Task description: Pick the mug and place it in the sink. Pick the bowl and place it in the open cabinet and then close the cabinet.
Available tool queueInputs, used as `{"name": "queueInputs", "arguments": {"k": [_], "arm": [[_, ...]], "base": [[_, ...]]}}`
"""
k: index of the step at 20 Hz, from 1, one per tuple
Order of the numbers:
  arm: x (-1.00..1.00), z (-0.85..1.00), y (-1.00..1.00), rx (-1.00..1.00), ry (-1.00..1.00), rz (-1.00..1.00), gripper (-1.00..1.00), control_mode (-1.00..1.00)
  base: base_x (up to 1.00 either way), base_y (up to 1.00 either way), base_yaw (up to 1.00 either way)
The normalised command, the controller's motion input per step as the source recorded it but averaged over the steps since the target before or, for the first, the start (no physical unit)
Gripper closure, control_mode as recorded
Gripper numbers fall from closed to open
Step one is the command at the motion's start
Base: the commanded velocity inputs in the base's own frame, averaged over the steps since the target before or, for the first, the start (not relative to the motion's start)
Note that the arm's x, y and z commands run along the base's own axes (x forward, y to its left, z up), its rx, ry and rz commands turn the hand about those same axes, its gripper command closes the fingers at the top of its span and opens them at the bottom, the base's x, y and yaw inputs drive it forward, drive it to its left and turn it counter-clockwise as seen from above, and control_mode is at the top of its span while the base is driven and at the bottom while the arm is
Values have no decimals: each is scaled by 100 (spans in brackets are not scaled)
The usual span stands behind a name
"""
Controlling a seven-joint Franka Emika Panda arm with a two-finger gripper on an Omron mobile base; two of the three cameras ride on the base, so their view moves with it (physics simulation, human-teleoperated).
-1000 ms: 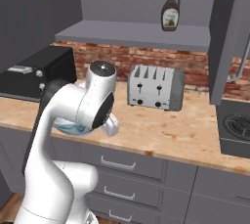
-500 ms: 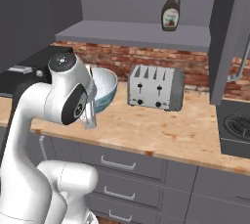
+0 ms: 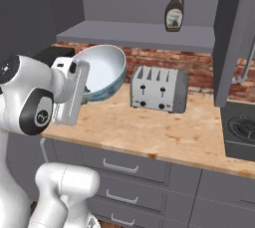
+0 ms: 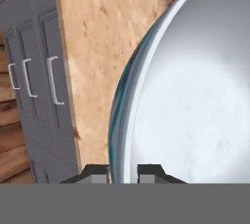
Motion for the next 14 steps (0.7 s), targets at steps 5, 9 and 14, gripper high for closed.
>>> {"name": "queueInputs", "arguments": {"k": [5,9,14], "arm": [[-1,68,0,12,-18,-22,100,-100],[42,51,7,14,0,-2,100,-100],[63,51,13,9,0,0,100,-100]], "base": [[0,0,0],[0,0,0],[0,0,0]]}}
